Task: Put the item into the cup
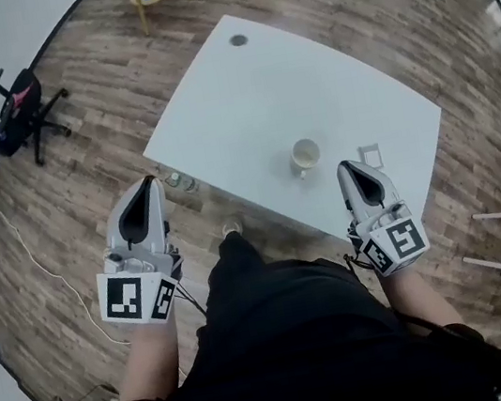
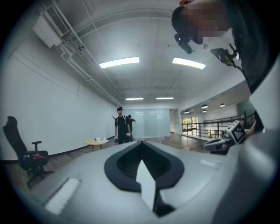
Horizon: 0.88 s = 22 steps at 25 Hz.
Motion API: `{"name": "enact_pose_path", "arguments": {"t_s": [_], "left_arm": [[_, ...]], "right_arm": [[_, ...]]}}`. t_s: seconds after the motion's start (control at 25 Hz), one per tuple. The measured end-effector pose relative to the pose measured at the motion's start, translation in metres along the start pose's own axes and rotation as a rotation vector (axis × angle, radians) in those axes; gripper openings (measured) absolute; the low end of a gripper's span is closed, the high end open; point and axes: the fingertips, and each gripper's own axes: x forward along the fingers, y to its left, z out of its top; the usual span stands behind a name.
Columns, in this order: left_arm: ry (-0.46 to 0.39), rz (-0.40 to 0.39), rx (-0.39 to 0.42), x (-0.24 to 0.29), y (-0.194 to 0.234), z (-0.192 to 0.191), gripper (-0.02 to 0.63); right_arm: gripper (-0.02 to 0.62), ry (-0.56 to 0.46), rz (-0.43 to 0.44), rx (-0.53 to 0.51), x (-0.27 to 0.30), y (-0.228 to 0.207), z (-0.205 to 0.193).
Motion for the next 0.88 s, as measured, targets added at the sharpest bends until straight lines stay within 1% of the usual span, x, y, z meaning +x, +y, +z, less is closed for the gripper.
{"name": "enact_pose_path", "arguments": {"t_s": [0.2, 0.52, 0.68, 0.88], "left_arm": [[-0.002, -0.191, 0.011, 0.068, 0.019, 0.012, -0.002], [0.006, -0.484, 0.012, 0.153, 0.019, 0.006, -0.002], [-0.003, -0.591, 0.004, 0.185, 0.01, 0.006, -0.002], [-0.022, -0.701, -0.012, 0.209, -0.019, 0.012, -0.002]], "right_arm": [[0.002, -0.014, -0.185, 0.032, 0.014, -0.017, 0.013], [0.002, -0.032, -0.479, 0.04, 0.019, -0.037, 0.028], [0.002, -0.04, -0.612, 0.032, 0.003, -0.043, 0.037], [0.002, -0.042, -0.774, 0.02, -0.04, -0.055, 0.043]]}}
